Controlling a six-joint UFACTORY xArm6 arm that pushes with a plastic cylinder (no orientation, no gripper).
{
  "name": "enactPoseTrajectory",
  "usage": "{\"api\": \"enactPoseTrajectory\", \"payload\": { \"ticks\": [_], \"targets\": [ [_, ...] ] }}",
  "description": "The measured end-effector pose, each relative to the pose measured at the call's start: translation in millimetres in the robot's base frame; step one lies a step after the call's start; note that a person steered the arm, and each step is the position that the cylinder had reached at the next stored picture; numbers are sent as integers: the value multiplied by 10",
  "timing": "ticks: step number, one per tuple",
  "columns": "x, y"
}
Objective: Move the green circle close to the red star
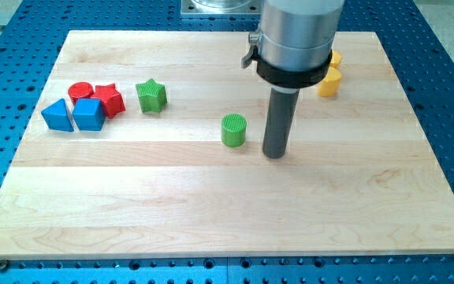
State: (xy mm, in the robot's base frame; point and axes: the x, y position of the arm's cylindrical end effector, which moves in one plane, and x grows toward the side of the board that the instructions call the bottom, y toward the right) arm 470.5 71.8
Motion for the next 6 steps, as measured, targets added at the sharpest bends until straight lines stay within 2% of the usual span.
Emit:
{"api": "enactPoseTrajectory", "payload": {
  "ticks": [2, 3, 4, 5, 6],
  "targets": [
    [-158, -1298],
    [-201, -1389],
    [-198, -712],
    [-507, -450],
    [-508, -1037]
  ]
}}
